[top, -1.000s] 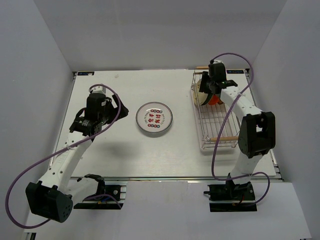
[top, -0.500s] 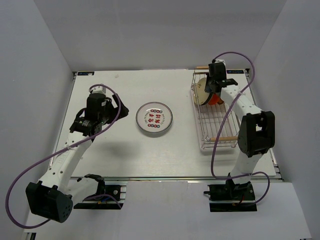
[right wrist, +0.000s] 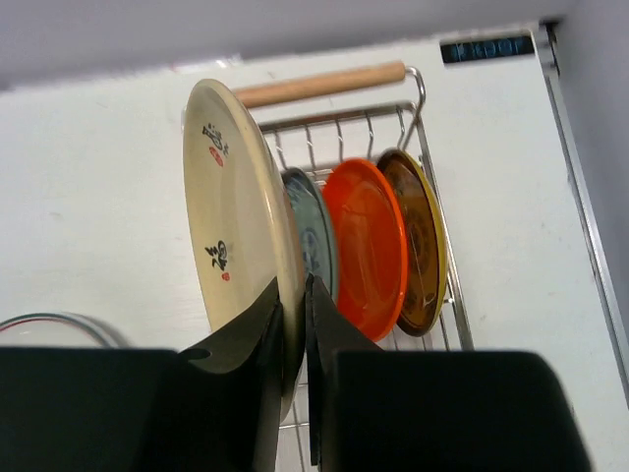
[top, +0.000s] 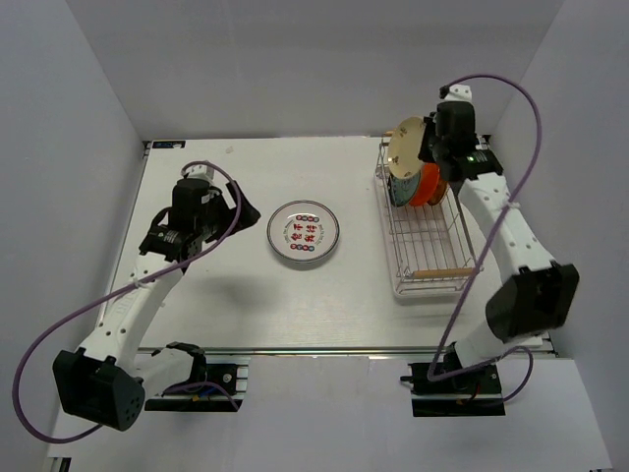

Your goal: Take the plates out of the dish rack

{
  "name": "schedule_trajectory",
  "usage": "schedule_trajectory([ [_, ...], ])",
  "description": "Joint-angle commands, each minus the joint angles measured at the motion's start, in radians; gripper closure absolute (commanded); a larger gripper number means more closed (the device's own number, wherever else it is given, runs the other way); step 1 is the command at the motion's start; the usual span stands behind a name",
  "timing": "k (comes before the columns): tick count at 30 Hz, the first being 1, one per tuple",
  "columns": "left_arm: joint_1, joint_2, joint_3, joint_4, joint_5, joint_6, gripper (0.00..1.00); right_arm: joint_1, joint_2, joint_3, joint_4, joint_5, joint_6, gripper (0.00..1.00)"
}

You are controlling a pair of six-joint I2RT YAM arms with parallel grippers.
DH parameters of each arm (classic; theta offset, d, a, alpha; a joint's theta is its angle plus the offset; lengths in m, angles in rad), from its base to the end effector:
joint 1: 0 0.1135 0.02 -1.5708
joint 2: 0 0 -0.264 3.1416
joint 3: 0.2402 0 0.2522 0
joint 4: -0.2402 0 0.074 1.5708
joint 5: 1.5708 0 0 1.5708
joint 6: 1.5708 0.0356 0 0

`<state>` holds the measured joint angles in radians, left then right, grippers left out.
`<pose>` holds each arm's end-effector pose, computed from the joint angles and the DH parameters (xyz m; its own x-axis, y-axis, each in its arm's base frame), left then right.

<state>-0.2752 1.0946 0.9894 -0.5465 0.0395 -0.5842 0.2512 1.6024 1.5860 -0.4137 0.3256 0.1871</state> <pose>0.2267 -0.0655 0.3156 -0.6533 -0.3882 -0.6500 -0.0702 0.8859 -0.4585 0.3633 0.0815 0.3884 -0.3882 0.0823 -0.9179 0.1204 0.9920 0.0380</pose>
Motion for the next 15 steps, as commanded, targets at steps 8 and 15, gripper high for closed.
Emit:
schedule_trajectory([
  [8, -0.002, 0.065, 0.078, 0.109, 0.312, 0.043, 0.02, 0.014, -0.271, -0.328, 0.213, -0.719, 0.164, 1.00],
  [15, -0.002, 0.086, 0.006, 0.252, 0.465, 0.040, 0.02, 0.141, -0.171, -0.422, 0.377, -1.086, 0.314, 1.00],
])
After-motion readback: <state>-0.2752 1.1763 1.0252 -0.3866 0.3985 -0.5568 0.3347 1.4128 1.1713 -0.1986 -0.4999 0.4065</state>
